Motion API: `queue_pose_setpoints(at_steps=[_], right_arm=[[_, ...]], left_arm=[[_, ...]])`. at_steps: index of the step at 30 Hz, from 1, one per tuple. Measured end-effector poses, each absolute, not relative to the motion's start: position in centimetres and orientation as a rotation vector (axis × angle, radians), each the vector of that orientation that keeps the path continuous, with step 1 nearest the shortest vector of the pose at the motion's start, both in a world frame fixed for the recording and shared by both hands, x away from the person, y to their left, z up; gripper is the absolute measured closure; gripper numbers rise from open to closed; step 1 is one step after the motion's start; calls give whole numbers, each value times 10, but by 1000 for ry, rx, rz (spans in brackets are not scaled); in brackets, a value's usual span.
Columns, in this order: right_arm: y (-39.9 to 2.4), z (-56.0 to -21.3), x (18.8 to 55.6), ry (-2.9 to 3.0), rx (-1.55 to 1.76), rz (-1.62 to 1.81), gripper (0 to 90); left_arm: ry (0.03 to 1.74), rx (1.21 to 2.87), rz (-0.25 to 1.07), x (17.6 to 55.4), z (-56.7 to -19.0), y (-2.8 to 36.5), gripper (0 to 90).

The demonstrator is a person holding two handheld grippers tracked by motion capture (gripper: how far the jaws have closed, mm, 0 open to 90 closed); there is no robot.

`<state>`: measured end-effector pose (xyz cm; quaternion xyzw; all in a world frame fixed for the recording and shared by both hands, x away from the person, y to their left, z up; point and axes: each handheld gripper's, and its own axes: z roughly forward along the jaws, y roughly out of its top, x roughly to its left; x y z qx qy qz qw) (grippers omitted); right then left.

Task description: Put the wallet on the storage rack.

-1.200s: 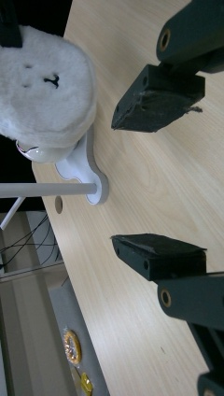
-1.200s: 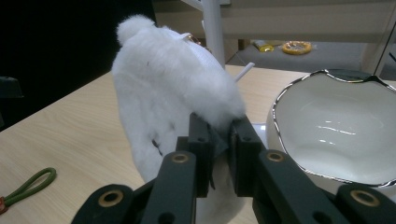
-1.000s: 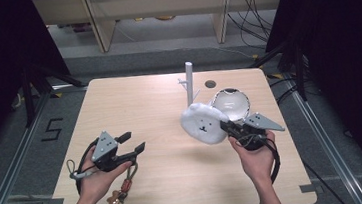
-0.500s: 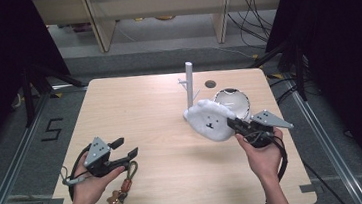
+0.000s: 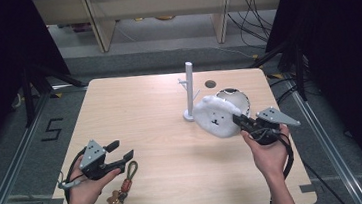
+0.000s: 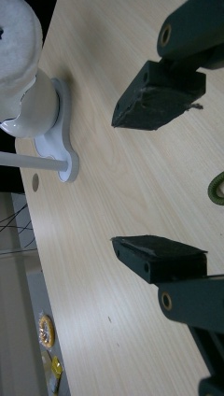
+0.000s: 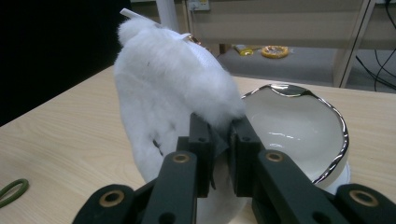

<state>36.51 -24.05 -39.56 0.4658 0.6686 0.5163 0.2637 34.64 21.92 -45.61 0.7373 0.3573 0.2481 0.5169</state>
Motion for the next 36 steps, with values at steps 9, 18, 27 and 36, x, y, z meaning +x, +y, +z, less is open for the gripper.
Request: queue_pose_setpoints(at_steps=[9,18,27,36], right_arm=[[-245,-392,368,1808,1270,1365,826],[-252,-387,374,1800,1254,1343,826],[-256,-384,381,1803,1271,1318,825],[-262,-382,391,1792,1280,1295,825]], left_arm=[[886,1757,569,345,-462,221,350],[881,1771,593,344,-463,226,349],[886,1775,600,343,-464,229,344],[892,1778,598,343,-464,230,343]])
